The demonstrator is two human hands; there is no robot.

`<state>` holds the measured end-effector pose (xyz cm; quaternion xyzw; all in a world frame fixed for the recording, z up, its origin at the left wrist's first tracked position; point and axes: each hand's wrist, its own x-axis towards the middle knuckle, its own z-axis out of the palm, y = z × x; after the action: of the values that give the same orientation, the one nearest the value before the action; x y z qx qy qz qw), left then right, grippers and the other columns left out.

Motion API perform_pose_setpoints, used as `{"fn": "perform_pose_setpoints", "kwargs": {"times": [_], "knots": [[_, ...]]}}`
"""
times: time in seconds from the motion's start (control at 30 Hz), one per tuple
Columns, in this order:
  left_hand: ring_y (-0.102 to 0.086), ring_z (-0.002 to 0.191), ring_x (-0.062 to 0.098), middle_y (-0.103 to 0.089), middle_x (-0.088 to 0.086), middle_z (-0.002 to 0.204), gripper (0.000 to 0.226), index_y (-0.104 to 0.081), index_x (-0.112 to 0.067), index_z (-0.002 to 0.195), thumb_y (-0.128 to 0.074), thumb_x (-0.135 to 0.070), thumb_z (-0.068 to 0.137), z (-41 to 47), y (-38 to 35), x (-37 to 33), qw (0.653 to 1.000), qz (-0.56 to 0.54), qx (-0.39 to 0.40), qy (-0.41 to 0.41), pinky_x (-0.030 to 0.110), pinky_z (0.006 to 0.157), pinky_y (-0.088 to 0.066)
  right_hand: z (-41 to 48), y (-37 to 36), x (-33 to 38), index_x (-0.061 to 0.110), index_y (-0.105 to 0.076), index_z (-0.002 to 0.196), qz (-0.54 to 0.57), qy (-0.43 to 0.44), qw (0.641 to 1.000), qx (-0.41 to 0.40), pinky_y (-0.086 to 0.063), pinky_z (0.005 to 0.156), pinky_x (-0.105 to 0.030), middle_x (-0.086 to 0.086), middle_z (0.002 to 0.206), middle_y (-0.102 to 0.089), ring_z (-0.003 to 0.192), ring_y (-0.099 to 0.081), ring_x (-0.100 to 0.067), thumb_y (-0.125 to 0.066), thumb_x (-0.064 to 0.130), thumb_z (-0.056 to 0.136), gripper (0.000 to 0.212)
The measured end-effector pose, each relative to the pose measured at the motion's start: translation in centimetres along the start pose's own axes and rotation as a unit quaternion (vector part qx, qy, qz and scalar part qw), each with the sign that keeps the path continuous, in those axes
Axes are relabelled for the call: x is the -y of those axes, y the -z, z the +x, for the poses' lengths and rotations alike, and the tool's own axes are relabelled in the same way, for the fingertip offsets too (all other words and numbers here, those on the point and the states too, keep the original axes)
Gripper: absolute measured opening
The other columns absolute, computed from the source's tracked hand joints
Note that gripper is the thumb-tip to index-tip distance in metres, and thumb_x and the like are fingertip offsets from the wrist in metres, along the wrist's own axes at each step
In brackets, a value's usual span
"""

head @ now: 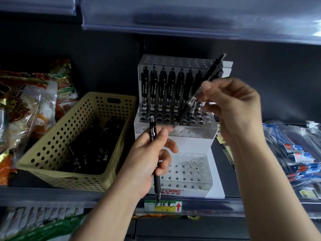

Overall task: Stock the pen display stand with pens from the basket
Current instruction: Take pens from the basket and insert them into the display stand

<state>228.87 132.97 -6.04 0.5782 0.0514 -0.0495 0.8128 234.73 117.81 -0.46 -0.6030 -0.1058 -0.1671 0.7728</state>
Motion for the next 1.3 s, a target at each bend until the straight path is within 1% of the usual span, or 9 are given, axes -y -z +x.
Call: {"fn": "perform_pose_setpoints", "kwargs": {"times": [0.2, 0.37, 0.43, 0.53, 0.63, 0.77, 0.9, 1.1, 1.3], "knots": [[-0.033, 0.038, 0.010, -0.055, 0.004, 0.063, 0.025, -0.061, -0.008, 0.105, -0.050, -0.026, 0.093, 0.1, 0.1, 0.0, 1.000, -0.007, 0.002, -0.004, 0.020, 0.040, -0.017, 0.5, 1.3, 0.0, 0.017, -0.059, 0.068, -0.113, 0.120, 0.980, -0.110, -0.050, 0.051, -0.026, 0.005, 0.059, -0.065, 0.054, -0.060, -0.012, -0.078, 0.014, 0.077, 0.021], [-0.033, 0.038, 0.010, -0.054, 0.004, 0.062, 0.028, -0.059, -0.007, 0.108, -0.051, -0.028, 0.091, 0.0, -0.1, 0.0, 1.000, -0.004, 0.008, 0.002, 0.020, 0.039, -0.017, 0.8, 1.9, -0.6, 0.020, -0.059, 0.070, -0.209, 0.158, 0.951, -0.161, -0.054, 0.061, -0.045, -0.003, 0.067, -0.067, 0.059, -0.061, -0.022, -0.078, 0.026, 0.075, 0.021], [-0.033, 0.038, 0.009, -0.054, 0.003, 0.062, 0.029, -0.059, -0.008, 0.108, -0.052, -0.029, 0.089, 0.1, -0.1, -0.1, 1.000, -0.004, 0.005, 0.003, 0.021, 0.040, -0.016, 0.8, 1.8, -0.7, 0.024, -0.056, 0.068, -0.237, 0.172, 0.941, -0.169, -0.054, 0.062, -0.043, 0.001, 0.067, -0.066, 0.060, -0.063, -0.022, -0.077, 0.027, 0.076, 0.022], [-0.034, 0.039, 0.010, -0.055, 0.003, 0.062, 0.039, -0.057, -0.008, 0.109, -0.056, -0.034, 0.079, 0.0, -0.2, -0.2, 1.000, -0.007, 0.004, 0.002, 0.022, 0.041, -0.015, 0.8, 1.6, -1.0, 0.028, -0.052, 0.067, -0.263, 0.186, 0.931, -0.174, -0.050, 0.059, -0.029, 0.010, 0.065, -0.063, 0.058, -0.062, -0.013, -0.076, 0.024, 0.076, 0.026], [-0.035, 0.041, 0.010, -0.055, 0.003, 0.062, 0.041, -0.056, -0.008, 0.109, -0.056, -0.034, 0.077, 0.0, -0.2, -0.2, 1.000, -0.008, 0.001, 0.002, 0.022, 0.041, -0.016, 0.8, 1.4, -1.5, 0.022, -0.055, 0.068, -0.294, 0.188, 0.921, -0.170, -0.044, 0.057, -0.019, 0.014, 0.063, -0.061, 0.054, -0.058, -0.002, -0.076, 0.023, 0.077, 0.023], [-0.037, 0.044, 0.011, -0.056, 0.003, 0.061, 0.033, -0.055, -0.011, 0.100, -0.058, -0.035, 0.076, 0.0, -0.1, -0.3, 1.000, -0.010, 0.001, 0.001, 0.021, 0.039, -0.018, 0.6, 1.2, -2.2, 0.016, -0.058, 0.071, -0.344, 0.177, 0.909, -0.154, -0.040, 0.056, -0.009, 0.018, 0.062, -0.059, 0.056, -0.056, 0.004, -0.076, 0.022, 0.077, 0.019], [-0.037, 0.046, 0.011, -0.055, 0.003, 0.062, 0.029, -0.054, -0.013, 0.095, -0.058, -0.034, 0.076, 0.0, -0.1, -0.3, 1.000, -0.014, -0.004, -0.003, 0.021, 0.039, -0.018, 0.8, 1.2, -2.9, 0.016, -0.062, 0.070, -0.393, 0.149, 0.896, -0.142, -0.044, 0.061, -0.021, 0.018, 0.060, -0.059, 0.056, -0.057, -0.001, -0.077, 0.026, 0.074, 0.019], [-0.037, 0.045, 0.011, -0.055, 0.003, 0.062, 0.031, -0.053, -0.012, 0.096, -0.058, -0.034, 0.075, 0.0, -0.1, -0.4, 1.000, -0.019, -0.010, -0.004, 0.021, 0.040, -0.017, 1.0, 1.3, -3.1, 0.022, -0.061, 0.070, -0.406, 0.134, 0.895, -0.128, -0.042, 0.059, -0.022, 0.017, 0.061, -0.059, 0.056, -0.055, -0.003, -0.072, 0.031, 0.081, 0.018], [-0.039, 0.049, 0.011, -0.057, 0.003, 0.064, 0.023, -0.051, -0.011, 0.101, -0.054, -0.029, 0.086, 0.1, 0.0, -0.4, 1.000, -0.011, -0.009, -0.009, 0.023, 0.041, -0.021, 0.8, 1.1, -3.1, 0.016, -0.066, 0.075, -0.470, 0.163, 0.858, -0.126, -0.041, 0.058, -0.027, 0.005, 0.063, -0.060, 0.061, -0.060, -0.021, -0.069, 0.028, 0.084, 0.015]]}}
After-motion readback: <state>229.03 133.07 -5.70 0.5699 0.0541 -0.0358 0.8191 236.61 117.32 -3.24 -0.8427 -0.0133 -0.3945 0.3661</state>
